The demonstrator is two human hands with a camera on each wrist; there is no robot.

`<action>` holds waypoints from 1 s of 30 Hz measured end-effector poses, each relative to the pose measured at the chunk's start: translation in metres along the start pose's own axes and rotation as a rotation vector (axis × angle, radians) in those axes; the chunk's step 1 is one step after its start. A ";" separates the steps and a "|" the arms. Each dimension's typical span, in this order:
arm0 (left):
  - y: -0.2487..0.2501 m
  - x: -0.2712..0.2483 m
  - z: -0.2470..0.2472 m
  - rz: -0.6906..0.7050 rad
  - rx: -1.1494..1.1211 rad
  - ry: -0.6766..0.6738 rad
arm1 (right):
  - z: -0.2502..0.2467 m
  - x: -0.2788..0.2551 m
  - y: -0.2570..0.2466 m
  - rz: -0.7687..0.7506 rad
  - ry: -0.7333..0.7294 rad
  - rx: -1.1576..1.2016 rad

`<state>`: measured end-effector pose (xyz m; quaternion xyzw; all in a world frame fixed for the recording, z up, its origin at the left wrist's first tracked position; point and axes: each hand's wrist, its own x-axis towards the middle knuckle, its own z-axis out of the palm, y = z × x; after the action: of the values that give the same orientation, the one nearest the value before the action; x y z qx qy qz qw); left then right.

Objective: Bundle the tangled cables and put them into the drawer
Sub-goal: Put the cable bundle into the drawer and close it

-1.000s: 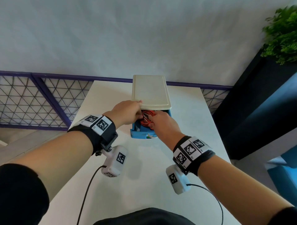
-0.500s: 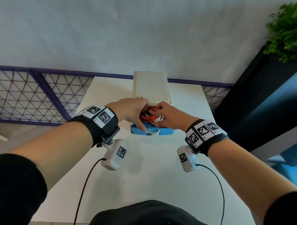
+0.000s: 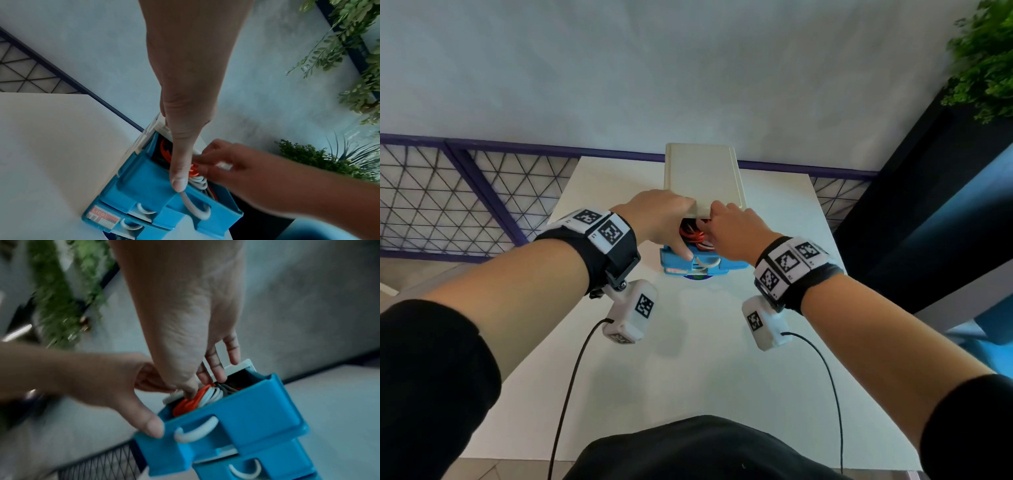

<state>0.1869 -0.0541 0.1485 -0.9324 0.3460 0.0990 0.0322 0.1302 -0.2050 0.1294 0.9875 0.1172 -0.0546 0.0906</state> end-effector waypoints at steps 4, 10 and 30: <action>-0.001 0.003 -0.002 -0.026 -0.002 0.036 | -0.009 0.008 0.008 0.180 0.095 0.329; -0.001 0.010 -0.002 -0.034 0.045 0.056 | 0.001 0.016 0.015 0.201 0.121 0.495; 0.008 0.013 0.004 -0.092 0.135 0.225 | 0.002 0.025 0.023 0.138 0.104 0.453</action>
<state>0.1905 -0.0673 0.1416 -0.9482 0.3103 -0.0314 0.0605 0.1599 -0.2220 0.1283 0.9897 0.0389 -0.0224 -0.1360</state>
